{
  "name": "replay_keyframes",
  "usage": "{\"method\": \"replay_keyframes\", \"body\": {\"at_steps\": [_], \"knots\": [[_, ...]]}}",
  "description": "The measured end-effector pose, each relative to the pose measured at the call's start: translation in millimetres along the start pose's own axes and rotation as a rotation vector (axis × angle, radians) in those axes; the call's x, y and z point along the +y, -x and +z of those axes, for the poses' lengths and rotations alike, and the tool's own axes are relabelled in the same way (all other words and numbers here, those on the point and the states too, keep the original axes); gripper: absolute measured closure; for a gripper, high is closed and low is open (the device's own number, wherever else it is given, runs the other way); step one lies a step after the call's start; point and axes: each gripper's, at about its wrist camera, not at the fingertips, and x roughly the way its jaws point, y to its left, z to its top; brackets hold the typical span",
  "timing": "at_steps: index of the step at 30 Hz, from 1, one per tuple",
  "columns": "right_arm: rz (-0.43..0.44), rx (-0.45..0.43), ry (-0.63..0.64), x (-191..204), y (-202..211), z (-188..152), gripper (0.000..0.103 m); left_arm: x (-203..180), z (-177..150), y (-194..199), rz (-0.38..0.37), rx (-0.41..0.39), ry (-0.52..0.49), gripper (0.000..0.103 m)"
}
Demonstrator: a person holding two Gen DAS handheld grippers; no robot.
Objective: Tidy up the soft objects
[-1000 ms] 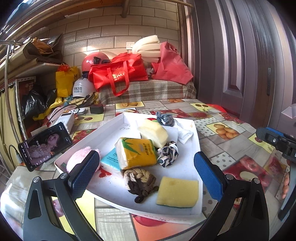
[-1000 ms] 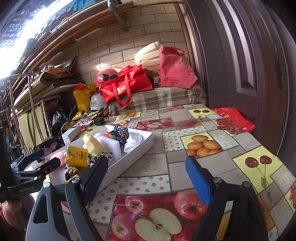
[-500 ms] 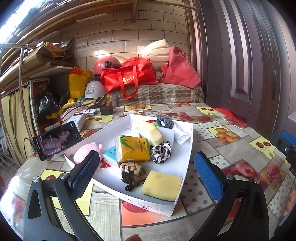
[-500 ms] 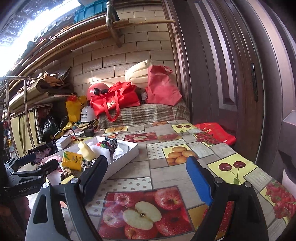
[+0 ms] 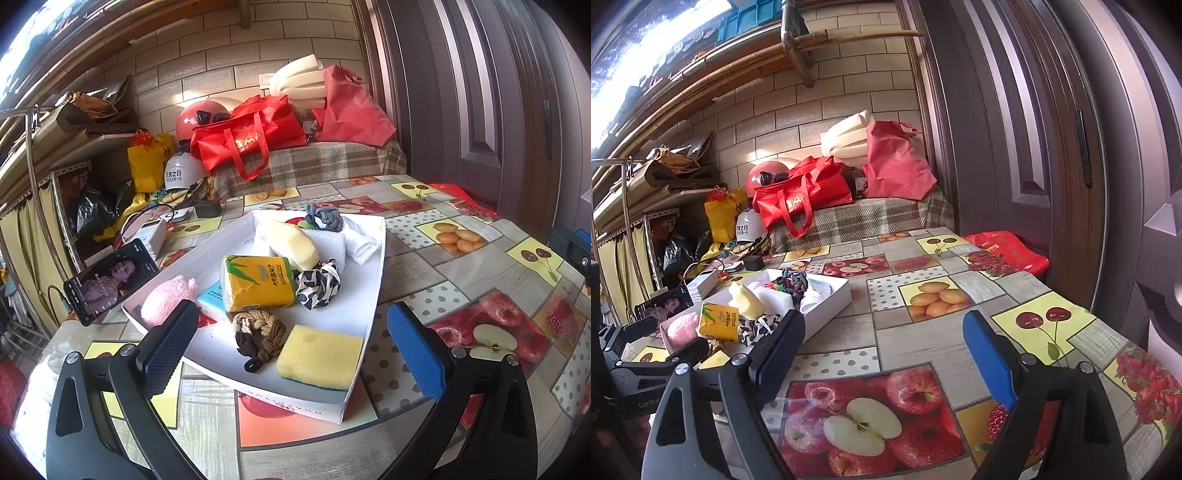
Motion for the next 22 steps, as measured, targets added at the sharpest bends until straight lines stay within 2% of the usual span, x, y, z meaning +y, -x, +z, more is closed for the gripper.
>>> {"method": "replay_keyframes", "body": {"at_steps": [3, 9, 22], "knots": [[0.001, -0.004, -0.008, -2.1, 1.1, 0.2, 0.015, -0.5, -0.1, -0.3, 0.017, 0.0, -0.008, 0.0], [-0.003, -0.013, 0.019, 3.4, 2.5, 0.4, 0.015, -3.7, 0.3, 4.3, 0.002, -0.024, -0.024, 0.0], [0.002, -0.011, 0.024, 4.1, 1.9, 1.1, 0.015, -2.2, -1.8, 3.3, -0.007, -0.02, -0.009, 0.0]]}}
